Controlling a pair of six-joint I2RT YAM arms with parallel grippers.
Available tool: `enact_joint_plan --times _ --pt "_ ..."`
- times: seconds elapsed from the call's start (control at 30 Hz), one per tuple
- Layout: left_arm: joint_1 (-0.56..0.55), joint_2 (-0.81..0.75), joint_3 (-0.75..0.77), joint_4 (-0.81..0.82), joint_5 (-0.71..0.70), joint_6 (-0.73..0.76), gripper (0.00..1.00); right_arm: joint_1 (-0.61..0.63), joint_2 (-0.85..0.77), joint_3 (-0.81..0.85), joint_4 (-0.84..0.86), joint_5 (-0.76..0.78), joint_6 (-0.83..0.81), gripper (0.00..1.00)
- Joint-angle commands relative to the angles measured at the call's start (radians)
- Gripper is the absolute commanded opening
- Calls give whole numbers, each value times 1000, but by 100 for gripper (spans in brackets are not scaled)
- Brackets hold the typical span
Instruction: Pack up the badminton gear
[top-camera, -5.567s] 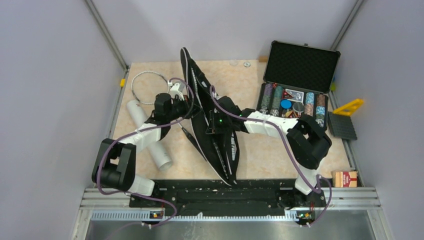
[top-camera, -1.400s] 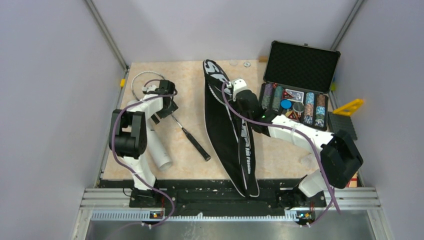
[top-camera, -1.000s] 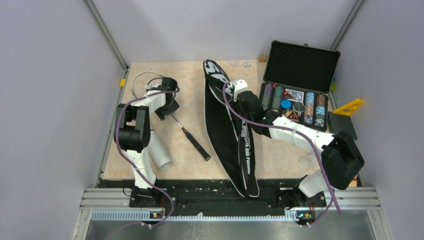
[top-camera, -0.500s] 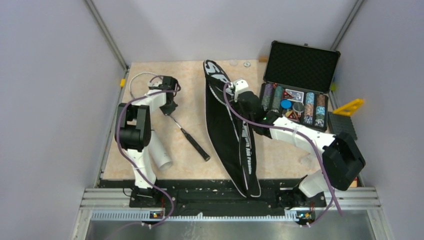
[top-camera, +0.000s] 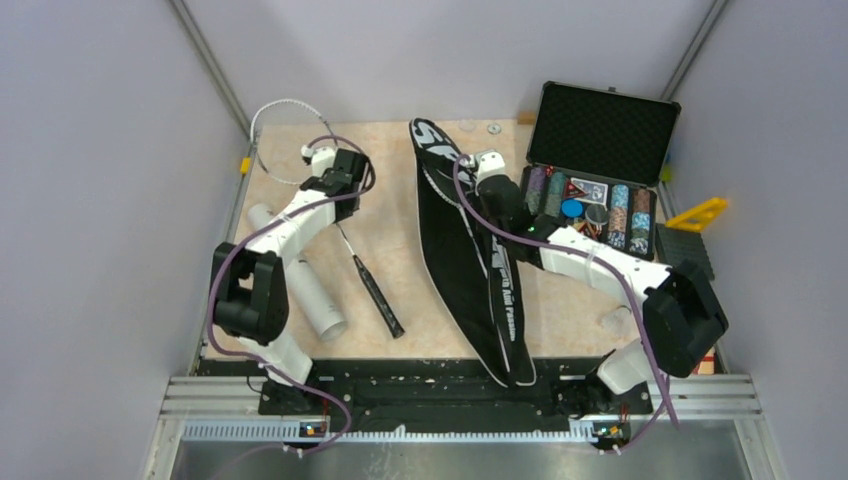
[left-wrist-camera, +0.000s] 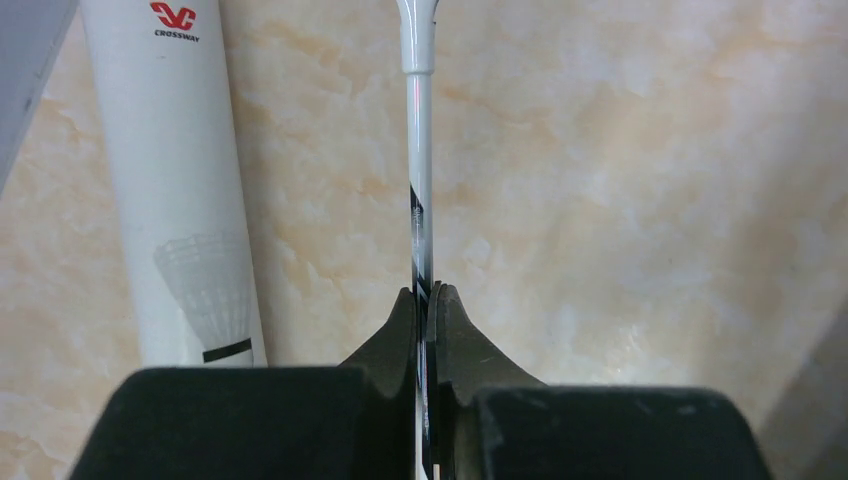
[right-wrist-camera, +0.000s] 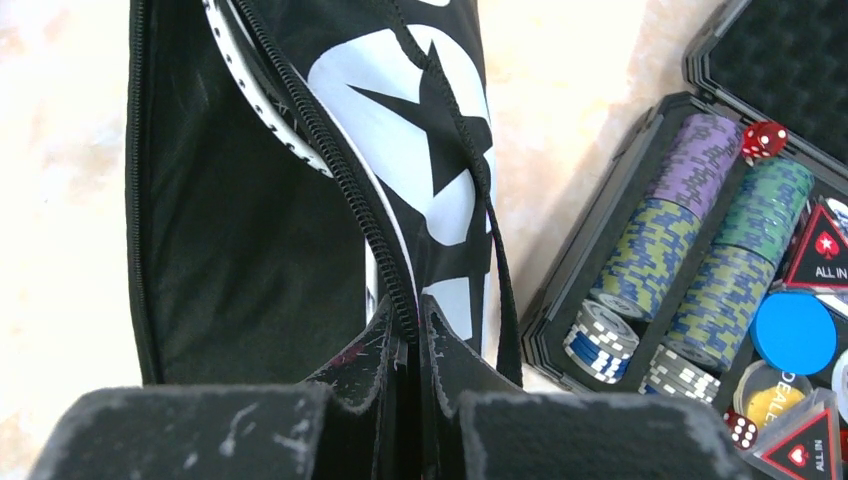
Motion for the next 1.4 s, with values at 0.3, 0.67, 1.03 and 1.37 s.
enact_joint_plan --times 0.3,0.67,1.03,1.37 --pt "-287 -267 -119 -30 -143 24 0 -97 139 267 -47 106 177 0" --pt "-450 -432 -240 2 13 22 0 -104 249 455 -69 211 341 0" --pt "-621 -231 -139 -189 -139 -68 0 -104 344 519 -73 108 365 0" --pt "-691 -51 -24 -152 -186 16 0 -105 334 450 -13 9 342 0"
